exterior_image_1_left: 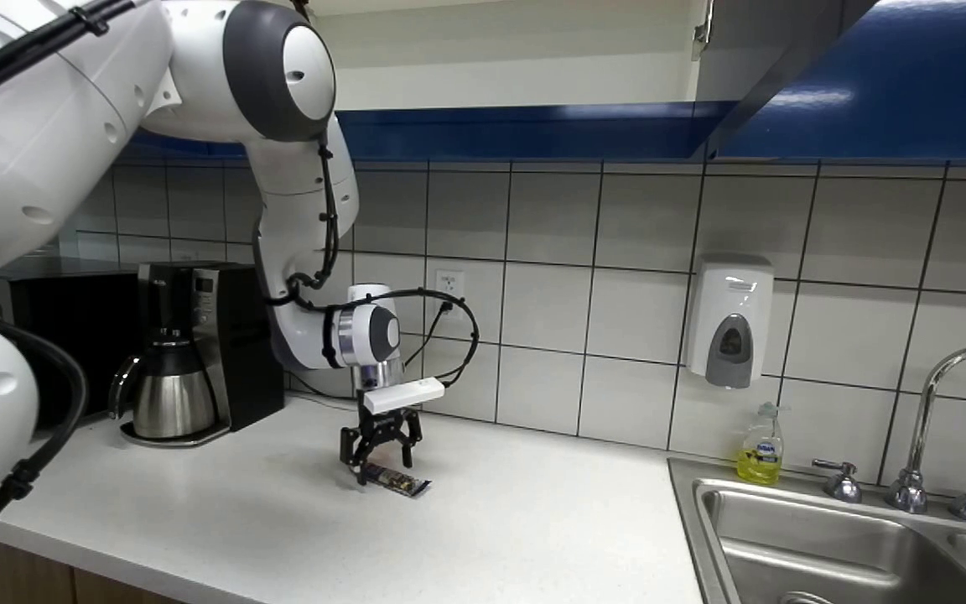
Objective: Shift the chocolate bar to the open cupboard
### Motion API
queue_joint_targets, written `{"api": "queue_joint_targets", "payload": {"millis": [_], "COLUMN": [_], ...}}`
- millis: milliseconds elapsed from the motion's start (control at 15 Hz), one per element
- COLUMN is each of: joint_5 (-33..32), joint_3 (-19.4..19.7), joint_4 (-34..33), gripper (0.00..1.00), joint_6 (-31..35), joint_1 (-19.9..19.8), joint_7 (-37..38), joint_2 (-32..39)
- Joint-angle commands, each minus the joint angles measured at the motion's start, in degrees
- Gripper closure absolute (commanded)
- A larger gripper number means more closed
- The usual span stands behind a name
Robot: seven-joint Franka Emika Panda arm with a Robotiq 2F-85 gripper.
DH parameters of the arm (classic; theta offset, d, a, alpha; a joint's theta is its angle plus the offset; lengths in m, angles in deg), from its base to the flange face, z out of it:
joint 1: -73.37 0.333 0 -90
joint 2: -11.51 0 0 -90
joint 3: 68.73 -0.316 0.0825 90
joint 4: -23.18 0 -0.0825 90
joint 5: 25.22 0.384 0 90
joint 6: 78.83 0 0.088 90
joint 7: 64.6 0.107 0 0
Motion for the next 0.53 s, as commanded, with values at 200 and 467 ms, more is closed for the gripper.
{"api": "queue_joint_targets", "payload": {"millis": [200, 467], "joint_5": [-0.96, -0.15], "joint_3": [-1.05, -0.99], "joint_4": [-1.74, -2.28], "gripper": [0.00, 0.00], "joint_6": [0.12, -0.08], "joint_1": [-1.09, -1.08], "joint_7": [-3.92, -2.87], "joint_2": [1.38, 1.83]}}
